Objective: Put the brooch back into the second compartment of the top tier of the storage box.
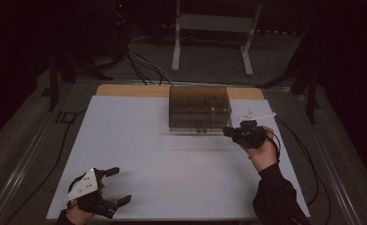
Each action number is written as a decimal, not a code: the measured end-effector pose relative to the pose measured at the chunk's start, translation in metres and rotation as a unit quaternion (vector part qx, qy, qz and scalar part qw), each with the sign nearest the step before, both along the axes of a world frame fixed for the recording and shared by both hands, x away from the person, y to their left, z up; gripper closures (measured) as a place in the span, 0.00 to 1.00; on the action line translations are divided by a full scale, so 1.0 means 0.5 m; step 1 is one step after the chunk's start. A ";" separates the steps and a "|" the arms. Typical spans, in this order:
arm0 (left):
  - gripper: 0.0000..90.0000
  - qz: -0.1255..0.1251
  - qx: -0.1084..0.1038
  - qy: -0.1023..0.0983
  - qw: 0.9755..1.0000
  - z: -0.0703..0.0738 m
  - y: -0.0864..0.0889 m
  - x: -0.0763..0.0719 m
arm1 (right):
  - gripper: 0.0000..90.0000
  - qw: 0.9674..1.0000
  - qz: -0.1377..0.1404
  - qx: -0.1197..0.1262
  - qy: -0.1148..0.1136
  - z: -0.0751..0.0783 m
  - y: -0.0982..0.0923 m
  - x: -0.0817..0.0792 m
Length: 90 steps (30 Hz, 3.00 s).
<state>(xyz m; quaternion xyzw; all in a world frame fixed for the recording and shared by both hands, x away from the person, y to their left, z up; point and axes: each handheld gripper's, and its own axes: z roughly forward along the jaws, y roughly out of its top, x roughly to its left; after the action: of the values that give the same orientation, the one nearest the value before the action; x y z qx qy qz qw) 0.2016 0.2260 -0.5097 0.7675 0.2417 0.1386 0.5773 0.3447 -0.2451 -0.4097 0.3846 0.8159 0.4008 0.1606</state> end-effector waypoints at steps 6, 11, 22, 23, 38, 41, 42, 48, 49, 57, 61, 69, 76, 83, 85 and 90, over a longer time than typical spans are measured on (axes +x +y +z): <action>0.01 0.003 -0.001 0.003 1.000 -0.003 0.003 0.002 | 0.95 1.000 0.003 0.002 -0.001 0.004 0.012 0.012; 0.01 0.001 0.000 0.002 1.000 -0.003 0.002 0.002 | 0.95 1.000 0.003 0.004 -0.001 0.008 0.019 0.022; 0.01 0.001 0.001 0.001 1.000 -0.002 0.001 0.002 | 0.95 1.000 -0.001 0.007 -0.001 0.023 0.027 0.054; 0.01 0.001 0.000 0.001 1.000 -0.002 0.001 0.002 | 0.95 1.000 -0.001 0.006 -0.001 0.025 0.029 0.056; 0.01 0.000 0.001 0.001 1.000 -0.002 0.001 0.000 | 0.95 1.000 0.009 0.005 0.010 0.028 0.066 0.090; 0.01 0.001 -0.002 0.001 1.000 -0.001 0.002 0.001 | 0.95 1.000 0.011 0.004 0.011 0.026 0.074 0.097; 0.01 0.001 -0.001 0.001 1.000 -0.002 0.002 0.001 | 0.95 1.000 0.010 0.004 0.012 0.025 0.075 0.099; 0.01 0.002 -0.002 0.001 1.000 -0.001 0.003 0.001 | 0.95 1.000 0.012 0.005 0.020 0.018 0.089 0.112; 0.01 0.001 -0.001 0.001 1.000 -0.001 0.002 0.001 | 0.95 1.000 0.012 0.005 0.022 0.016 0.091 0.114; 0.01 0.001 -0.001 0.001 1.000 -0.001 0.002 0.001 | 0.95 0.999 0.009 0.000 0.036 -0.004 0.104 0.139; 0.01 -0.001 0.001 0.000 1.000 -0.002 0.002 0.000 | 0.95 0.999 0.007 -0.001 0.043 -0.014 0.109 0.149; 0.01 0.000 -0.001 0.001 1.000 -0.002 0.002 0.001 | 0.95 0.998 0.005 0.000 0.058 -0.033 0.119 0.169; 0.01 0.001 -0.002 0.002 1.000 -0.003 0.003 0.001 | 0.95 0.998 0.005 0.002 0.070 -0.047 0.132 0.185; 0.01 0.000 -0.001 0.002 1.000 -0.003 0.003 0.001 | 0.86 0.997 0.006 0.005 0.071 -0.054 0.143 0.193; 0.01 0.001 -0.003 0.002 1.000 -0.003 0.004 0.002 | 0.76 0.997 0.014 0.013 0.071 -0.051 0.145 0.192; 0.01 0.000 -0.001 0.001 1.000 -0.003 0.003 0.001 | 0.61 0.998 0.008 0.013 0.056 -0.036 0.147 0.184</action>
<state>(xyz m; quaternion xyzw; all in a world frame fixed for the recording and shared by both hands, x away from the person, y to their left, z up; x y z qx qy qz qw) 0.2022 0.2273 -0.5110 0.7670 0.2423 0.1377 0.5779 0.4365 -0.1716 -0.4278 0.4020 0.8210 0.3910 0.1067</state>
